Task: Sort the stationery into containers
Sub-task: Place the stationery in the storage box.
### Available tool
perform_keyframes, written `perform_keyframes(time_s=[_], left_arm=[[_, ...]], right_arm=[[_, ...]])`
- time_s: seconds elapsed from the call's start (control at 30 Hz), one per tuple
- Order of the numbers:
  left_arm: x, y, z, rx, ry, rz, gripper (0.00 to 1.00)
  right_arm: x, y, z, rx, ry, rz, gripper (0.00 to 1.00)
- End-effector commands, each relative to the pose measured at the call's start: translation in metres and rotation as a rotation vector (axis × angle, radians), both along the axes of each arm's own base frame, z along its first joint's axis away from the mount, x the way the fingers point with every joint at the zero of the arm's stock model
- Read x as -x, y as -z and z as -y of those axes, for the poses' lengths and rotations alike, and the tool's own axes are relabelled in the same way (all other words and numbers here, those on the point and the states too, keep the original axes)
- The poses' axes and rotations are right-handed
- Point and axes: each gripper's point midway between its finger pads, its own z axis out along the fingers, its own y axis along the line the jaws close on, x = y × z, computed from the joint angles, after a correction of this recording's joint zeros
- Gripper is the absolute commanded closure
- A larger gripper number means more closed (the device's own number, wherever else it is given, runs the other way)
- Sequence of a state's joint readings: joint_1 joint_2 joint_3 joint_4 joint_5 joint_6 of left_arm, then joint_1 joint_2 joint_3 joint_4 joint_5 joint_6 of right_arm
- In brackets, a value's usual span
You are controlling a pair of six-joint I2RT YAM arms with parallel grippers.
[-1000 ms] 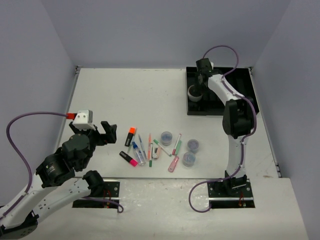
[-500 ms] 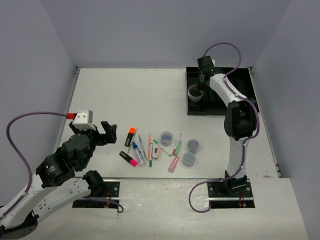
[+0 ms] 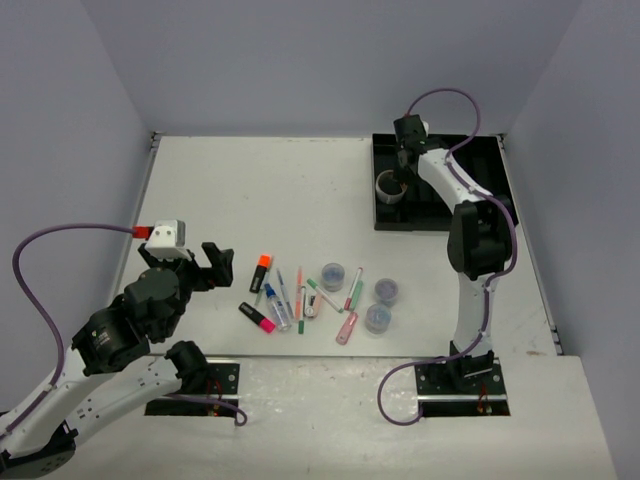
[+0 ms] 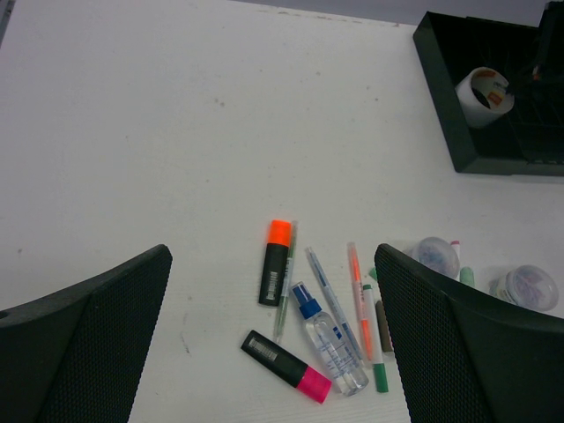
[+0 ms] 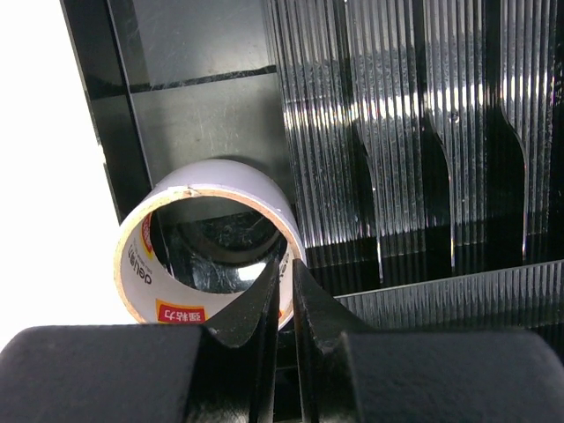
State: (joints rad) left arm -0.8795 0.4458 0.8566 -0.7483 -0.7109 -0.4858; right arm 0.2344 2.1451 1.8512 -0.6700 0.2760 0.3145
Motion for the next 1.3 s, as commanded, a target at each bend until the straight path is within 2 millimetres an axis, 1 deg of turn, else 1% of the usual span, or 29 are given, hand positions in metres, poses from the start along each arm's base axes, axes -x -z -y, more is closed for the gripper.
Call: perform_keyframes(time_s=[0.0,0.23,0.37,0.43,0.47,0.67,0.8,0.83,0.9,0.97,1.1,1.13,1.2,1.23,1.27], left_arm=[[-0.003,-0.007,0.002,0.013,-0.003,0.029,0.00],[-0.003,-0.008,0.002,0.013,-0.002,0.030,0.00],[-0.003,-0.008,0.002,0.015,-0.002,0.031,0.00],[-0.003,-0.008,0.002,0.017,-0.001,0.033,0.00],[-0.003,-0.008,0.002,0.017,0.000,0.033,0.00],[-0.003,-0.008,0.002,0.016,0.000,0.033,0.00],[-0.003,-0.008,0.001,0.017,-0.001,0.034,0.00],[-0.003,-0.008,0.001,0.016,-0.002,0.034,0.00],[-0.003,-0.008,0.001,0.016,-0.002,0.034,0.00],[-0.003,-0.007,0.001,0.014,-0.003,0.032,0.00],[-0.004,-0.008,0.001,0.013,-0.010,0.030,0.00],[-0.004,-0.007,-0.001,0.013,-0.023,0.029,0.00],[-0.005,-0.008,-0.003,0.013,-0.036,0.029,0.00],[-0.005,-0.008,-0.003,0.014,-0.043,0.028,0.00],[-0.006,-0.008,-0.004,0.015,-0.052,0.026,0.00]], right_arm=[[-0.003,0.006,0.004,0.014,0.020,0.009,0.89],[-0.002,0.013,0.004,0.017,0.020,-0.003,0.90],[-0.009,0.014,0.002,0.022,0.007,-0.013,0.90],[-0.010,0.018,0.001,0.025,0.000,-0.030,0.90],[-0.014,0.015,0.001,0.023,-0.001,-0.023,0.90],[-0.022,0.014,0.002,0.032,-0.011,-0.024,0.89],[-0.020,0.019,0.003,0.028,-0.016,-0.048,0.89],[-0.019,0.016,0.002,0.021,-0.017,-0.044,0.89],[-0.017,0.009,0.000,0.008,-0.019,-0.033,0.89],[-0.018,-0.011,-0.002,-0.011,-0.022,0.005,0.89],[-0.013,-0.062,-0.006,-0.034,-0.033,0.089,0.88],[-0.007,-0.076,-0.009,-0.038,-0.042,0.111,0.87],[0.005,-0.095,-0.017,-0.054,-0.063,0.143,0.86],[0.012,-0.120,-0.020,-0.073,-0.071,0.201,0.83],[0.018,-0.112,-0.027,-0.078,-0.082,0.187,0.83]])
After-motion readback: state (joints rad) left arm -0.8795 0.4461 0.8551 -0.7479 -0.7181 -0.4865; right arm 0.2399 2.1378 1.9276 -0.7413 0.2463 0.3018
